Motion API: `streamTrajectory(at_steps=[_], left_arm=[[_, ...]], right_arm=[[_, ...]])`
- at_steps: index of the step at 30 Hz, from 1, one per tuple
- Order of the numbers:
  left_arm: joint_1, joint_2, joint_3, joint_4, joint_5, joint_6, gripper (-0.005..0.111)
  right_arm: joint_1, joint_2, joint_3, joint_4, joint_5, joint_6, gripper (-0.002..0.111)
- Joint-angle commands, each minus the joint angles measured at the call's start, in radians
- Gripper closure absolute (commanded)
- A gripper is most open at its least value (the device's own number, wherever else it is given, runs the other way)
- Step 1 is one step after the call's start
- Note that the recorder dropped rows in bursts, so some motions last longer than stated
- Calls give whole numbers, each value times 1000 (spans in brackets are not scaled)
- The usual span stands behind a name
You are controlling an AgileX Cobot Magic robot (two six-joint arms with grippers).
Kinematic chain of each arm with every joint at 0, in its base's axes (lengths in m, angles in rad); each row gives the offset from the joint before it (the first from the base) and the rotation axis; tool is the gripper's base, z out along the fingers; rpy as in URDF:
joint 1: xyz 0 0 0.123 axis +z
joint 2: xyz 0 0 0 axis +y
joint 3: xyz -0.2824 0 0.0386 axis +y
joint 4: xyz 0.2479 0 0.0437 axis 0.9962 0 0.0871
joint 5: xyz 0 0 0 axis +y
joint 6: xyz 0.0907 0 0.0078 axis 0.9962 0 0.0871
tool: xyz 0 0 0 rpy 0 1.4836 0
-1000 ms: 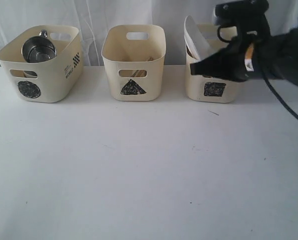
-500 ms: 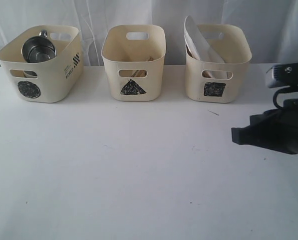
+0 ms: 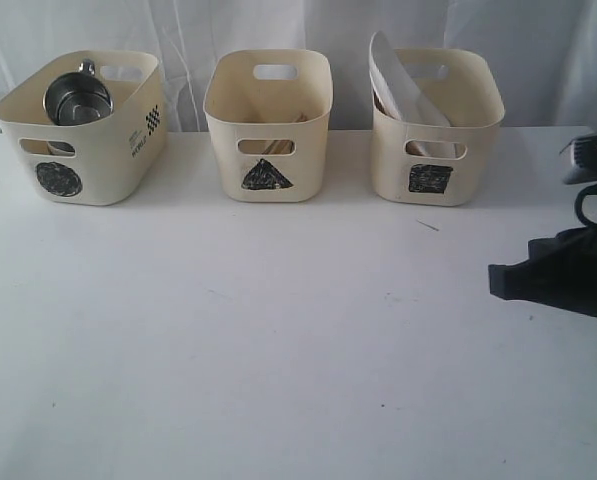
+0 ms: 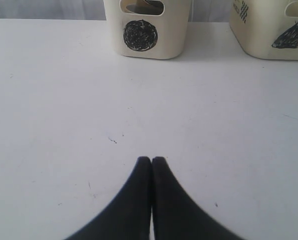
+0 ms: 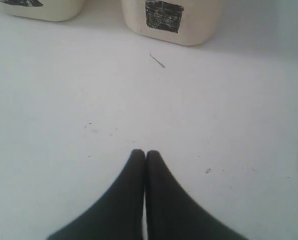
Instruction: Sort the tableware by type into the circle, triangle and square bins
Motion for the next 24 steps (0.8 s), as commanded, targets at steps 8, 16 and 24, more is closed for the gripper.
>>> streamTrajectory(at_steps=[8,16,24], left_arm=[[3,-5,3,-4,0,-4,107],[3,-5,3,-4,0,-4,107],[3,-5,3,-4,0,-4,107]], right_arm=[[18,-419,101,-10,201,-69,108],[18,-736,265,-12,211,-120,108],[18,-903,387,5,175,-122,108]])
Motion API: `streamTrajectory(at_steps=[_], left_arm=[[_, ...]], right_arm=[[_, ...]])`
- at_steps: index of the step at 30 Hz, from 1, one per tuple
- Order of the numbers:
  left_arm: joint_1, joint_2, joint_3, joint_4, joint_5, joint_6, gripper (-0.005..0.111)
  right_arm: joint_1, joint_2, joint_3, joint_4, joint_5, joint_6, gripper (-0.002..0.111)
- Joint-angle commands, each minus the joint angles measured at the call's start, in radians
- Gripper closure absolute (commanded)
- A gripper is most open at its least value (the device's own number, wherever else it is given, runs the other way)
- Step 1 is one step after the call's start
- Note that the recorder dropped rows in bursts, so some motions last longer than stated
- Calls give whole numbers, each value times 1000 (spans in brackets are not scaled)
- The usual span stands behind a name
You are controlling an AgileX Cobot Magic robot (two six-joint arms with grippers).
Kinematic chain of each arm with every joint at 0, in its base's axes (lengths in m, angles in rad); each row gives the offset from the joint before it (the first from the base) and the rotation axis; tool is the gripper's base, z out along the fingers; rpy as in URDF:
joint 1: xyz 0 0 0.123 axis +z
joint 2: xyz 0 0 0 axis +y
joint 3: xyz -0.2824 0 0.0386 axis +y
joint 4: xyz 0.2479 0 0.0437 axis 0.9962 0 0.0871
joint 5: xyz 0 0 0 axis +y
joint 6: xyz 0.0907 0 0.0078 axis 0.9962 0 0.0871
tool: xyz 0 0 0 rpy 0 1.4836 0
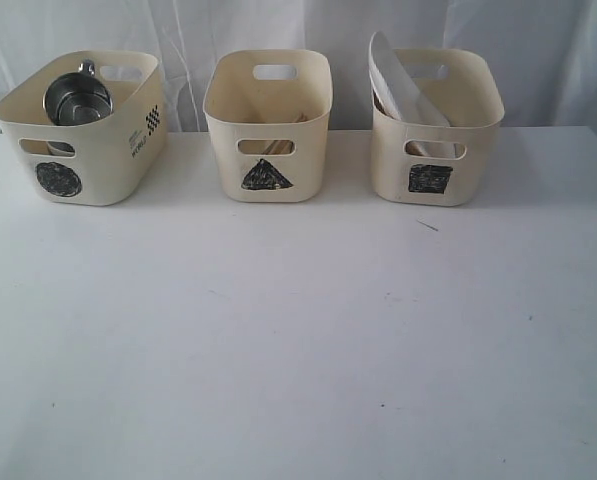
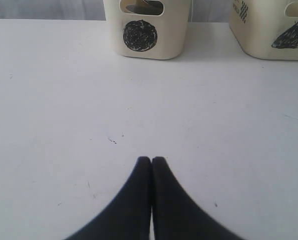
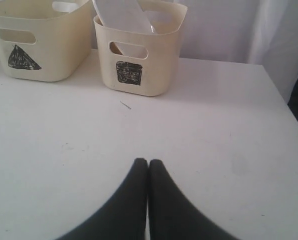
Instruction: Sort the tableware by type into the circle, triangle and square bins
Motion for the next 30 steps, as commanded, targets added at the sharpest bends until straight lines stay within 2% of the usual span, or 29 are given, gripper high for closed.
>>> streamTrajectory(at_steps=[1,6,9,14,18,21,27,30], left_arm=[[3,-5,3,-4,0,-4,107],[3,-5,3,-4,0,-4,107],[3,-5,3,-4,0,-4,107],[3,-5,3,-4,0,-4,107],[3,-5,3,-4,0,-4,107],[3,-5,3,-4,0,-4,107],[3,-5,3,-4,0,-4,107],[3,-5,3,-4,0,-4,107]], right_arm=[[3,-70,36,6,-23,-9,108],[3,-77,38,8,-31,-9,108],[3,-77,63,15,-101,-81,108],[-8,-77,118,341,-119,-407,108],[-32,-77,140,434,-190,-591,108],[-55,-102,140,451,-251,-607,108],[-97,-155,140,552,-218,-746,108],[-99,-155,140,554,-207,-749,108]])
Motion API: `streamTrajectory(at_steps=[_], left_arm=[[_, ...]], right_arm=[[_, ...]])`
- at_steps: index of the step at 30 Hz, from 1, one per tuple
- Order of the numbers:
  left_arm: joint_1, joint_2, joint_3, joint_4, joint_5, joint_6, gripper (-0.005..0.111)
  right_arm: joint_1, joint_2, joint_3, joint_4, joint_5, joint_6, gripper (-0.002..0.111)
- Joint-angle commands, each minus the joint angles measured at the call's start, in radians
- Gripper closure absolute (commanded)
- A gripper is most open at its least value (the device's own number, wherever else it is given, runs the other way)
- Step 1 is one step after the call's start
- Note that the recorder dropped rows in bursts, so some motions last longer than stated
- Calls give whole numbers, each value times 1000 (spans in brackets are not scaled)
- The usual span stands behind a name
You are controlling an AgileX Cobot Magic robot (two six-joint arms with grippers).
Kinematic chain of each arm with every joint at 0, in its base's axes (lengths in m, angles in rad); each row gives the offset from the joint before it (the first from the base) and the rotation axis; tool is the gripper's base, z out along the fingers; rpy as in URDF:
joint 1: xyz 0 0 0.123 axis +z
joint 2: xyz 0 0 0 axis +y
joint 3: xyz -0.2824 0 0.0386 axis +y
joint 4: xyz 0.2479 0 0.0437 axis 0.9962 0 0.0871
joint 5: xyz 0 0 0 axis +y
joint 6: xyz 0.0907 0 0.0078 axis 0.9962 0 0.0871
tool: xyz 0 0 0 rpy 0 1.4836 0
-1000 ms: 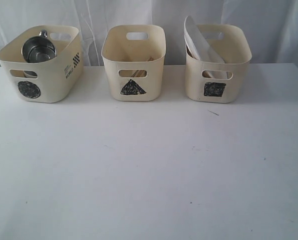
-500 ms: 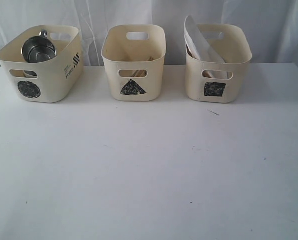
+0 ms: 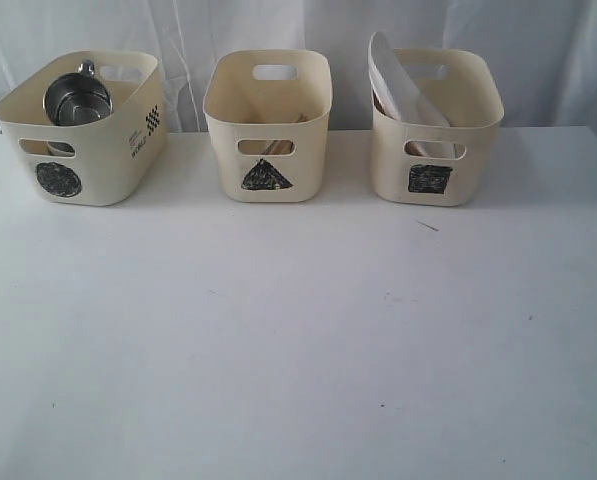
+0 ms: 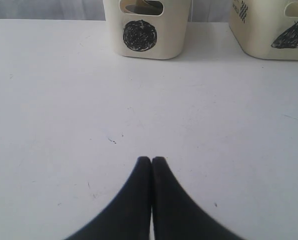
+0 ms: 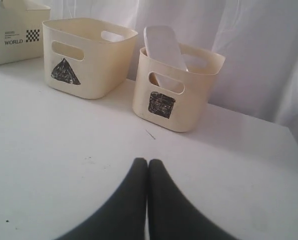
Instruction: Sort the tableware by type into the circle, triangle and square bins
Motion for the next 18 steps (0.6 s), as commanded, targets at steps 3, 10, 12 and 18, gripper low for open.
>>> streamTrajectory(at_steps=[3,10,12,18], left_arm=[[3,-5,3,-4,0,-4,107],[3,-5,3,-4,0,-4,107],[3,-5,3,-4,0,-4,107],[3,-5,3,-4,0,-4,107]], right_arm=[[-12,-7,4,23,17,-37,108],[-12,-7,4,-5,19,36,108],[-12,-7,4,-4,25,36,108],[-12,-7,4,3,26,36,108]])
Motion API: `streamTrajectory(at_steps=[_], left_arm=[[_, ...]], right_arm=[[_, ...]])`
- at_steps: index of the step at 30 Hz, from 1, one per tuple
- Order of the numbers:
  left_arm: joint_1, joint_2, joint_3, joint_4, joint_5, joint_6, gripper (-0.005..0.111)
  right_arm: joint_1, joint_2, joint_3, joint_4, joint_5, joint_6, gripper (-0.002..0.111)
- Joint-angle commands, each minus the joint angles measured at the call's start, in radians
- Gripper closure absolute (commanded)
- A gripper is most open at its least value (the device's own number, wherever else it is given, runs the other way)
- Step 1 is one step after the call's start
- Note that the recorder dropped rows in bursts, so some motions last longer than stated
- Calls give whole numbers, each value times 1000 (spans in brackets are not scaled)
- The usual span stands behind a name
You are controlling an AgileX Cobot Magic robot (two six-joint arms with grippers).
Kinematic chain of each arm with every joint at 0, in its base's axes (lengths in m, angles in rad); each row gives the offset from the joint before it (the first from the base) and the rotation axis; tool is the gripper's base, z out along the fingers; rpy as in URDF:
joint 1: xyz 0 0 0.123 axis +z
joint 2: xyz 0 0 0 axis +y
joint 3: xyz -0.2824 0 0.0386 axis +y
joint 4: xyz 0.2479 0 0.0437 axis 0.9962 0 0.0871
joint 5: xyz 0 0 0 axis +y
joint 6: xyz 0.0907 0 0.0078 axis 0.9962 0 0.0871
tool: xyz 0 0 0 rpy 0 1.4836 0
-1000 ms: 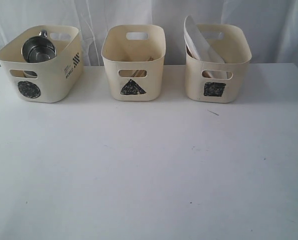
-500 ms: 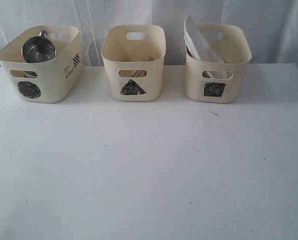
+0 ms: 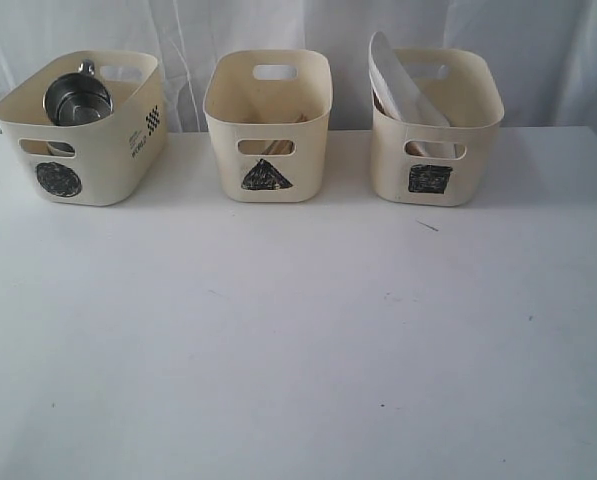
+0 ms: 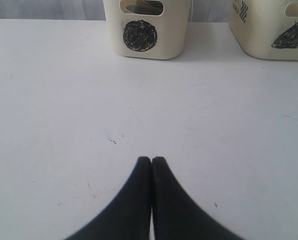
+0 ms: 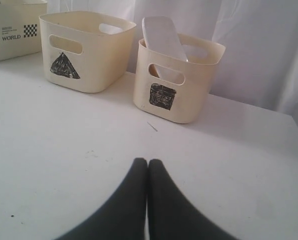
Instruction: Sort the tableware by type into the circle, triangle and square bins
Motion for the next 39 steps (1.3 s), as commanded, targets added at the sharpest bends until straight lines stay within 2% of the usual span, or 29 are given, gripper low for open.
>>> streamTrajectory(at_steps=[1,39], left_arm=[[3,-5,3,-4,0,-4,107],[3,-5,3,-4,0,-4,107]], right_arm=[[-6,-5,4,-3,-1,8,108],[-6,-5,4,-3,-2,30,108]])
